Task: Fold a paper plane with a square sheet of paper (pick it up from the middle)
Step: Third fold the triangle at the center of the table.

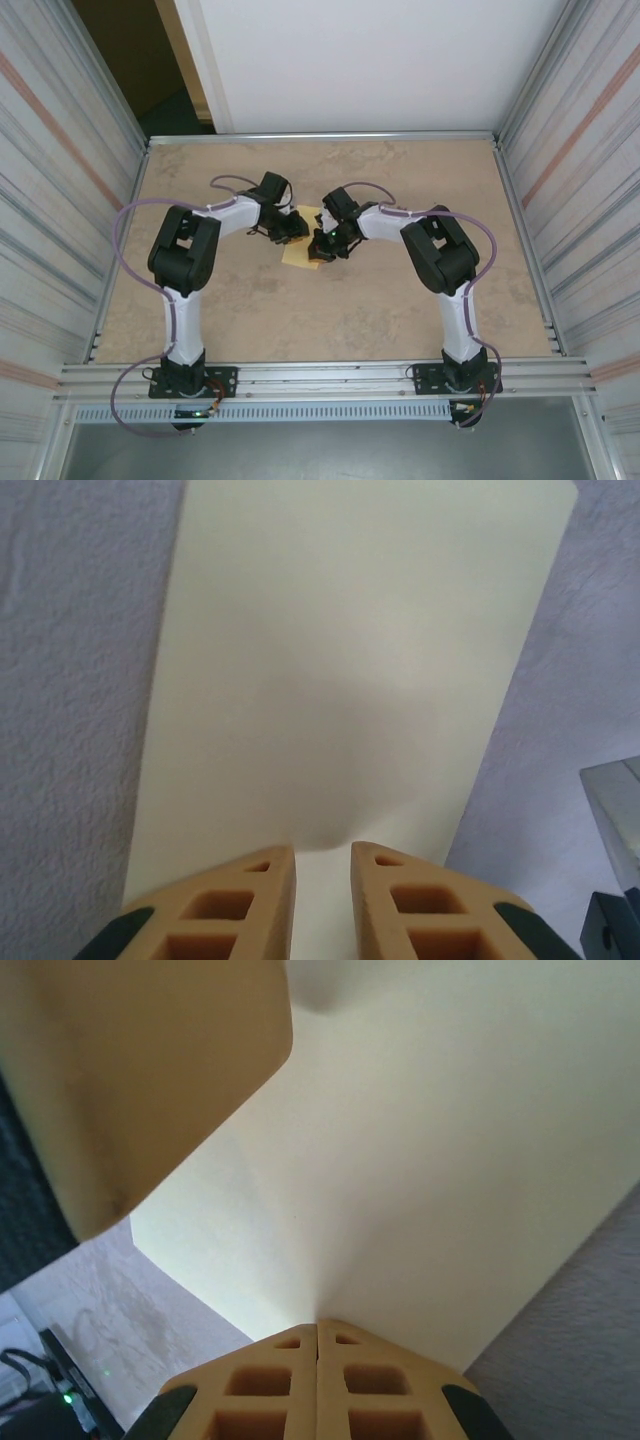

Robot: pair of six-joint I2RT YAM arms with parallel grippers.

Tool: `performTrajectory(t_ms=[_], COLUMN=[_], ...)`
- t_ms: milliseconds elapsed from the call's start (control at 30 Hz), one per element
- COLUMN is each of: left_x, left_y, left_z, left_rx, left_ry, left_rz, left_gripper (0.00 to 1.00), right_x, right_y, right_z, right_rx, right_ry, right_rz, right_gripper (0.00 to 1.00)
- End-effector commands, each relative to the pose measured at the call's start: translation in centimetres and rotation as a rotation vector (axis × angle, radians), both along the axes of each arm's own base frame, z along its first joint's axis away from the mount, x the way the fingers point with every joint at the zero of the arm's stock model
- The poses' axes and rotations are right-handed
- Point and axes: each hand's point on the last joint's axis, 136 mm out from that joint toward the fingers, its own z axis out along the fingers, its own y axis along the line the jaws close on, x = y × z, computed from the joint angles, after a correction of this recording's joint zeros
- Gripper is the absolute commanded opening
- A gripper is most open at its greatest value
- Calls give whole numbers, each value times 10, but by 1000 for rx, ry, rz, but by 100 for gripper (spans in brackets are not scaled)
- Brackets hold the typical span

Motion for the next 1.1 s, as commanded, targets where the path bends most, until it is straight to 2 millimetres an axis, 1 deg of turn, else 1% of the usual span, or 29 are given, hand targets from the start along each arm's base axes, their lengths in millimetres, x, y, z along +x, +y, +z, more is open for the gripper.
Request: performTrajectory(t_ms=[0,167,267,367,433,533,600,667,767,900,1000,1067], left_x=[-10,-18,-20,-21,-23,-26,-28,-31,-34,-36,-36,-35], left_y=[5,6,7,5,3,4,4,5,5,5,3,3], left_z=[1,-3,-3,-4,-8,-14,-16,-18,-21,-22,-19,-15], left_rx=[-5,-13,-9,-15,-24,-27,-26,-27,-33,-46,-50,-53], left_ry=[23,37,34,32,39,48,52,56,60,64,54,42], left_rz=[12,4,-4,-21,-26,-19,-13,-9,-8,-11,-20,-35], left_gripper=[22,23,23,23,23,23,23,23,22,23,23,25], right_x=[-30,-51,-54,-53,-50,-41,-30,-20,-12,-9,-6,-6], right_y=[-35,-60,-70,-73,-66,-46,-36,-28,-25,-22,-24,-27], right_z=[-21,-25,-25,-23,-16,11,29,39,35,21,13,6], right_rx=[-98,-125,-132,-128,-95,-1,48,94,98,79,60,47], right_ry=[67,96,107,102,92,42,-4,-27,-26,3,11,24], right_rz=[80,141,137,134,135,118,80,37,4,-1,-11,-20], right_gripper=[7,7,7,7,8,9,11,11,11,10,9,9])
